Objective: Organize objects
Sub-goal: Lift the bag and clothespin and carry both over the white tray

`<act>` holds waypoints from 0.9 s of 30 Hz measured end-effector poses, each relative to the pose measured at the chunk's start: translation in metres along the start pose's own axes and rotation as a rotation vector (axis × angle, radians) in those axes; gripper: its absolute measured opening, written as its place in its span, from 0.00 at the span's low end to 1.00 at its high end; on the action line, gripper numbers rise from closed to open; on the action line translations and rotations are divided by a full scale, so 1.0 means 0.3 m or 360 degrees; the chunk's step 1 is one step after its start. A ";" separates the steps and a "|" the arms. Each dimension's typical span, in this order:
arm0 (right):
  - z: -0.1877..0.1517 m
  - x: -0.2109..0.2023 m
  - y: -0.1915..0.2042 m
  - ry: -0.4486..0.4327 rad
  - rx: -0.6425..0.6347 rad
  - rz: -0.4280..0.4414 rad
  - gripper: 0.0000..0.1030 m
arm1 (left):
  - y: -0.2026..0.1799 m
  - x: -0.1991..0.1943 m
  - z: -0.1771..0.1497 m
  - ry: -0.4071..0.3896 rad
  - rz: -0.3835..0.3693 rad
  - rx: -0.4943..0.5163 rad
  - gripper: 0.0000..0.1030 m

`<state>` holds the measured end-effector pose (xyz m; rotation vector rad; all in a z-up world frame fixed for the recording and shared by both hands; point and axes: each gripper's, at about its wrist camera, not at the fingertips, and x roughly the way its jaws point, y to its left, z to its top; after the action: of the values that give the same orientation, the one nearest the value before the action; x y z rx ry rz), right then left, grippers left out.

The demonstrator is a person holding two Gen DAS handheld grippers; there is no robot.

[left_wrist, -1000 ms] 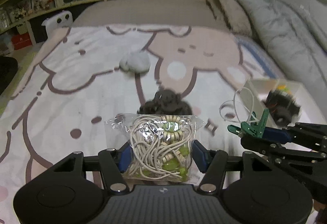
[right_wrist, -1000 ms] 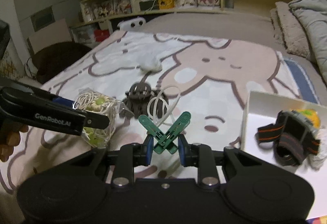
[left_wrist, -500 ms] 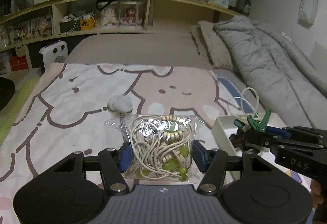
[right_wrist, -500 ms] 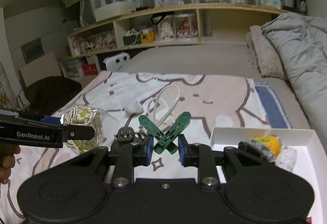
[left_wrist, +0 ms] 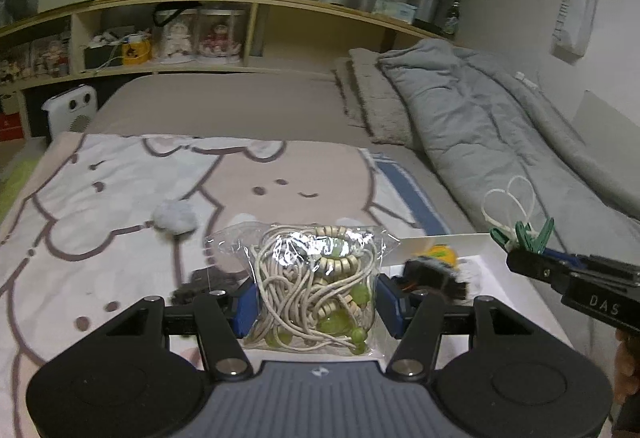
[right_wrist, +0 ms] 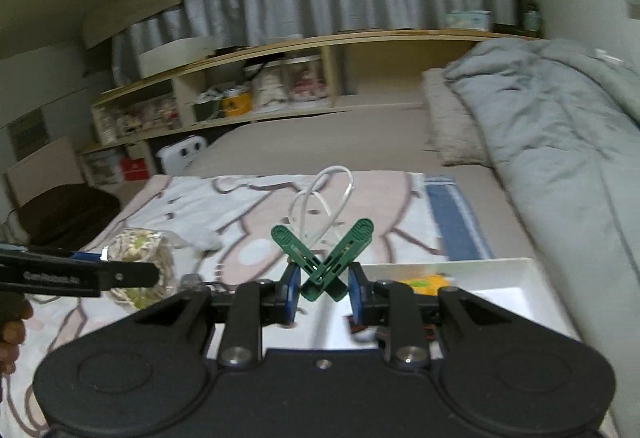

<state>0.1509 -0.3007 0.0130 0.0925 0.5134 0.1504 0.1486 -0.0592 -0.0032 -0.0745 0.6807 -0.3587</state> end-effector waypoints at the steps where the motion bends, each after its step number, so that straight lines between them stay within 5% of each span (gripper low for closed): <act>1: -0.002 -0.006 -0.023 -0.0003 0.0017 -0.0021 0.25 | -0.022 0.004 0.003 -0.0005 -0.0011 0.0010 0.58; 12: -0.020 -0.051 -0.218 -0.0013 0.0114 -0.0228 0.25 | -0.258 0.123 -0.023 0.0084 -0.0192 0.0015 0.58; 27: -0.061 -0.014 -0.412 0.0097 0.0241 -0.0356 0.25 | -0.483 0.418 -0.118 0.0394 -0.0395 -0.0383 0.58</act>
<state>0.1530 -0.4223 -0.0164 0.1779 0.5916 -0.1053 0.1730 -0.2368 -0.0796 -0.3498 0.9618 -0.5289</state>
